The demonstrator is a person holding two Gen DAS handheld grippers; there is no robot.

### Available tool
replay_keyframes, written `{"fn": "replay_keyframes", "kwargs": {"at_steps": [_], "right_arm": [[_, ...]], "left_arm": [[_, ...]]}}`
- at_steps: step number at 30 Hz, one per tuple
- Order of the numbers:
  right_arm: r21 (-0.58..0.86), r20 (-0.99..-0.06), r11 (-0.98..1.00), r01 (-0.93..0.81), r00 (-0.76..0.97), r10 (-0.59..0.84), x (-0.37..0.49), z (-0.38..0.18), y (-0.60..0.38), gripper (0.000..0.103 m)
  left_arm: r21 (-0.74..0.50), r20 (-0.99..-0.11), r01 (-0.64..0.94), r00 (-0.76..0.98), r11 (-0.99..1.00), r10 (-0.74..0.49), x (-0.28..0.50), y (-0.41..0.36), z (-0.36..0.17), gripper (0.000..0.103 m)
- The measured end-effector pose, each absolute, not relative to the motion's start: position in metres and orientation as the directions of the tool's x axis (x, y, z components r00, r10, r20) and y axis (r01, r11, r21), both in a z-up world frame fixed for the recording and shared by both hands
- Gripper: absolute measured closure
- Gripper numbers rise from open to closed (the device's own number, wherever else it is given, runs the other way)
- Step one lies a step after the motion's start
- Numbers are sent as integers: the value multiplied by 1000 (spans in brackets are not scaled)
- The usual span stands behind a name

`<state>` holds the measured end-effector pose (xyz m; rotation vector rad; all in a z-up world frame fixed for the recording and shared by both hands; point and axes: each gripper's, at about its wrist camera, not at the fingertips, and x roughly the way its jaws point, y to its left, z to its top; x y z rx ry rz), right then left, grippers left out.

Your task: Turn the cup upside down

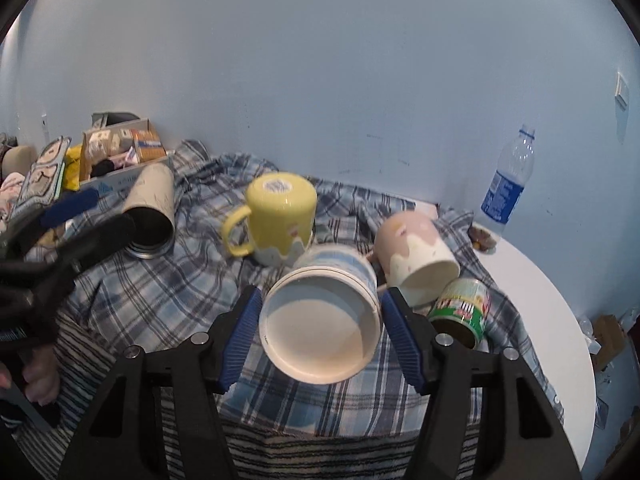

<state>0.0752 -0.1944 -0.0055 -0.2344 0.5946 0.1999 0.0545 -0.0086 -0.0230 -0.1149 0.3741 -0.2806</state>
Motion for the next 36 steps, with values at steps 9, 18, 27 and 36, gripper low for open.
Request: {"fn": "replay_keyframes", "kwargs": {"at_steps": [9, 18, 27, 36], "right_arm": [[-114, -560, 964, -238, 817, 136, 88, 6, -195, 46], [-127, -557, 962, -244, 820, 134, 96, 0, -189, 45], [-98, -395, 977, -191, 908, 138, 81, 4, -205, 8], [-135, -254, 960, -246, 945, 206, 62, 4, -224, 0]], "left_arm": [[-155, -343, 251, 893, 955, -290, 55, -10, -22, 5], [-150, -343, 254, 893, 956, -291, 54, -11, -22, 5], [-134, -320, 262, 901, 956, -292, 49, -13, -20, 5], [-103, -262, 238, 930, 966, -257, 37, -13, -14, 5]]}}
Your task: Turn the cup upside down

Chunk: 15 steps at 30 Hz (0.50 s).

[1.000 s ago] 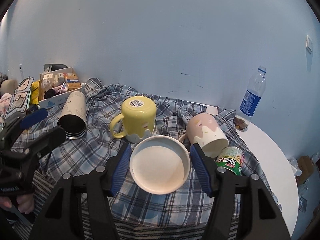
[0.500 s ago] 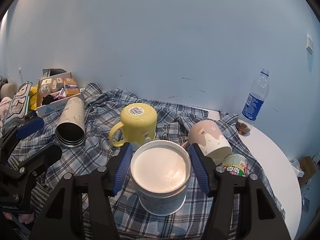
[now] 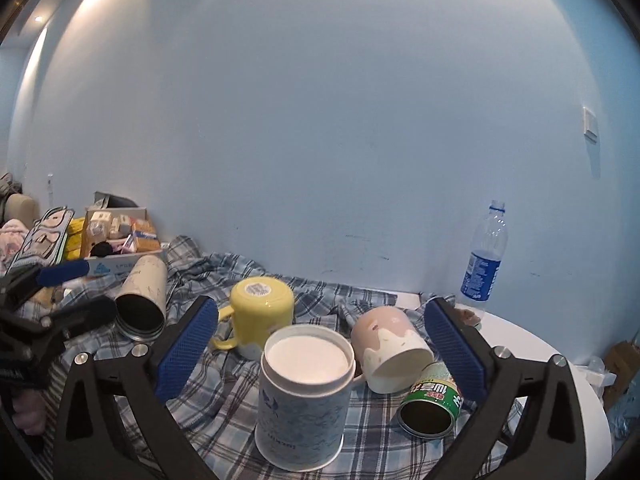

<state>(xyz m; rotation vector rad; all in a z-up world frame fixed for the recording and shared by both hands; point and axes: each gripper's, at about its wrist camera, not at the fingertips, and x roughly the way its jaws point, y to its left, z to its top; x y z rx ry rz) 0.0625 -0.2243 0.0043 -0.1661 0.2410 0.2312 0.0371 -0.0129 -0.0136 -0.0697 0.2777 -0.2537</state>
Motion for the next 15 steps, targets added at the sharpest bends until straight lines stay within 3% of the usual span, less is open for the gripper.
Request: {"fn": "replay_keyframes", "kwargs": {"at_steps": [9, 15], "right_arm": [[-2, -211, 969, -247, 947, 241, 60, -15, -252, 0], [0, -176, 971, -240, 956, 236, 53, -13, -254, 0]], "left_arm": [[-55, -231, 209, 949, 976, -216, 28, -17, -12, 0], [-35, -226, 183, 956, 982, -187, 26, -19, -11, 0]]}}
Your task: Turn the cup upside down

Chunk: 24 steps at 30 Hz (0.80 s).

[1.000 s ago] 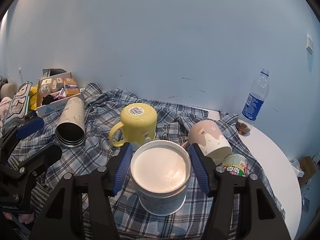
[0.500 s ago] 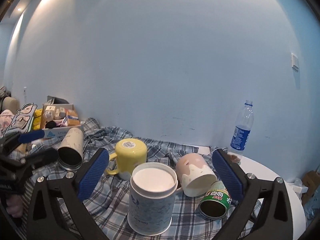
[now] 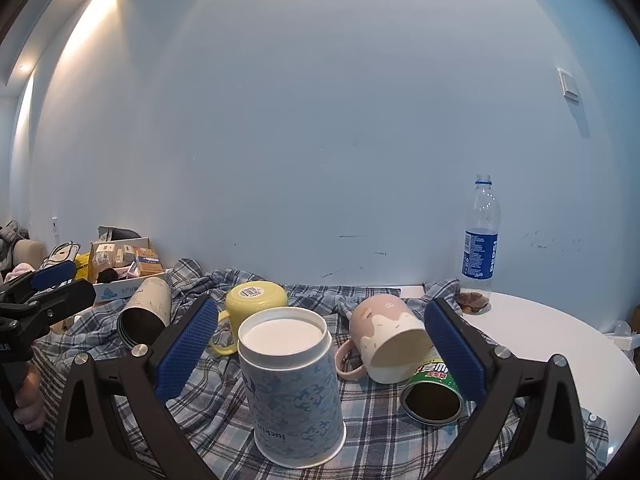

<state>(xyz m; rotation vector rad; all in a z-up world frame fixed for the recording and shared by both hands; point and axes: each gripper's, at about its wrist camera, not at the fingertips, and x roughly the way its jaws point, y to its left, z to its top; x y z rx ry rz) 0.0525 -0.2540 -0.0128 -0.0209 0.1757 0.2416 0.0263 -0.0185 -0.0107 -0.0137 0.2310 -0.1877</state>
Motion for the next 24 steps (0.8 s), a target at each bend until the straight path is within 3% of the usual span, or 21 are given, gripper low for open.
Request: {"fn": "replay_keyframes", "kwargs": {"at_steps": [3, 24], "right_arm": [[-17, -169, 969, -245, 956, 239, 49, -13, -251, 0], [-81, -139, 964, -252, 961, 240, 39, -12, -241, 0]], "left_arm": [[-27, -225, 138, 964, 990, -141, 26, -17, -10, 0], [-22, -216, 140, 966, 990, -141, 24, -18, -11, 0]]}}
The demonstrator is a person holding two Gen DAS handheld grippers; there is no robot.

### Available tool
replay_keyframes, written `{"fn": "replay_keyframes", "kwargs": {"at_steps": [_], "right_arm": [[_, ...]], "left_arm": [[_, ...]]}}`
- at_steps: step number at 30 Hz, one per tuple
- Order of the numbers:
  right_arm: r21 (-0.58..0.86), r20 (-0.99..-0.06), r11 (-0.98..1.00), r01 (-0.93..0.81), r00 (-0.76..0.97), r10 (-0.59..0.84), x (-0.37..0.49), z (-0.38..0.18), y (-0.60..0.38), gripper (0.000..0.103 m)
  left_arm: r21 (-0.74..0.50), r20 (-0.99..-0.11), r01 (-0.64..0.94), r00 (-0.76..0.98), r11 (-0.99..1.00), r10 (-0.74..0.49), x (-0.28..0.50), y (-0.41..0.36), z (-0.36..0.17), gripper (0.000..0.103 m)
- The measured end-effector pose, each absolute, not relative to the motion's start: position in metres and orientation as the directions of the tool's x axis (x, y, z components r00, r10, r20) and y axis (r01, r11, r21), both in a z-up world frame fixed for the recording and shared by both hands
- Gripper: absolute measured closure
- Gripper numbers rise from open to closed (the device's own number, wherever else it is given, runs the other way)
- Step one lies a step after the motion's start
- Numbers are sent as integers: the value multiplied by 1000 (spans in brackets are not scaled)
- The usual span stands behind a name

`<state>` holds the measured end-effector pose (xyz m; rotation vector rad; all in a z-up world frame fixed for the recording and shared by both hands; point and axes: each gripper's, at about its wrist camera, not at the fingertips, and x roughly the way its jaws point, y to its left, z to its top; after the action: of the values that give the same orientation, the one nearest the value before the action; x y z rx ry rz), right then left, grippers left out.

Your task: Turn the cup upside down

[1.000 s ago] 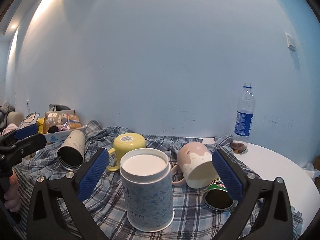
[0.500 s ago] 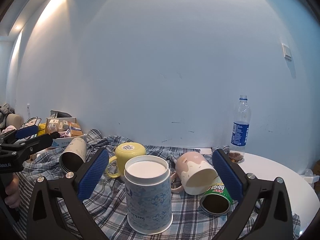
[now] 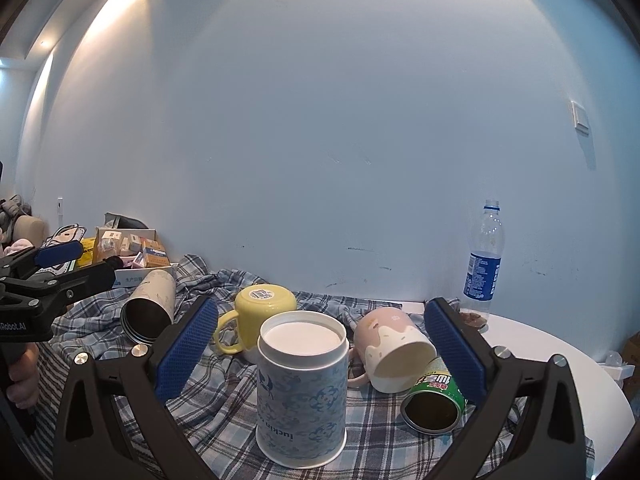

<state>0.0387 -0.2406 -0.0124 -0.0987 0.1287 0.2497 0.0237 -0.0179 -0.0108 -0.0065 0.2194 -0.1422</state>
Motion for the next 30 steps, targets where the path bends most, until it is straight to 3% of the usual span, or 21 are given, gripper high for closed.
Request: {"fn": "replay_keyframes", "kwargs": {"at_steps": [30], "right_arm": [[-80, -148, 965, -250, 960, 237, 40, -13, -242, 0]], "left_arm": [[-23, -221, 140, 965, 990, -142, 24, -17, -12, 0]]}}
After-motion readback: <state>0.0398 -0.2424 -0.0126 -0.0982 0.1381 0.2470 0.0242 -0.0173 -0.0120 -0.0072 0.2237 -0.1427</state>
